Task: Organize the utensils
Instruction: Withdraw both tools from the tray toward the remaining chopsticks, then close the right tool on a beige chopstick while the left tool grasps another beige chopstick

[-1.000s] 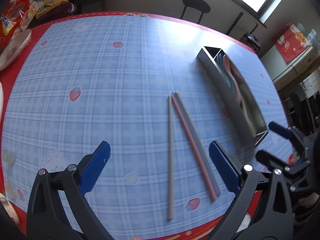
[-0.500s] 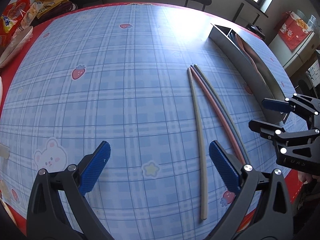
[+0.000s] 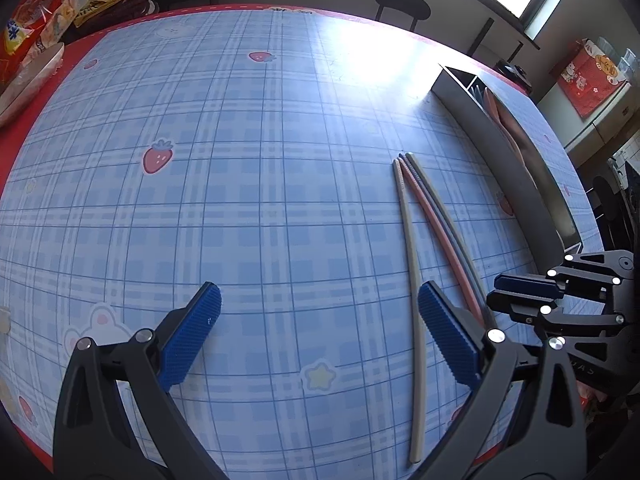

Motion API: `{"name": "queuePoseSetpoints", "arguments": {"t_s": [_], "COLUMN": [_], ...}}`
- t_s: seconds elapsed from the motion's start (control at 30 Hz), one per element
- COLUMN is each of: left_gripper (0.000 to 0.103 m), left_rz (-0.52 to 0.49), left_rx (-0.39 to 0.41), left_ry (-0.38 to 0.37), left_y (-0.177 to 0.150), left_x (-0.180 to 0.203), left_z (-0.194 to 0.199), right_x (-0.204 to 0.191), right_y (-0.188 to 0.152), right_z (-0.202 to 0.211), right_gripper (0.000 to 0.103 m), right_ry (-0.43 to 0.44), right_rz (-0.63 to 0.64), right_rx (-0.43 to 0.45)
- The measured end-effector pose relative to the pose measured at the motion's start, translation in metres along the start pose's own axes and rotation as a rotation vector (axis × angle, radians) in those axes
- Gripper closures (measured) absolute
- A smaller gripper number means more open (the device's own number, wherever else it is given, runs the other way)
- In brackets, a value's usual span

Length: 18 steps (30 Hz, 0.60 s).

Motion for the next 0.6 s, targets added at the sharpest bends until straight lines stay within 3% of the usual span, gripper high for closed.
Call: {"name": "queuePoseSetpoints", "arguments": {"t_s": [0.23, 0.6], "left_gripper": [0.006, 0.006], "left_rz": [-0.063, -0.161], "left_rx": [-0.015, -0.013], "left_ry": [-0.013, 0.034], "left_y": [-0.001, 0.001], "left_x": [0.023, 0.041], "left_z": [-0.01, -0.028], "right_x": [0.004, 0.007], "right_y": [0.005, -0.002], "right_z": [-0.004, -0.004], "right_gripper": [0.089, 0.089], "right_ry": [0.014, 0.027], "right_rz": [-0.022, -0.043], "right_rx": [0.02, 0.013]}}
Point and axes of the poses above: each gripper's, at about its wrist camera, not at the fingertips, and z roughly against the way its jaws point, x to its right, y to its top, the point moved 1 cm from there along -z, roughly the way its jaws point, and after that the axes turned 15 degrees about z, right-handed, at the moved point
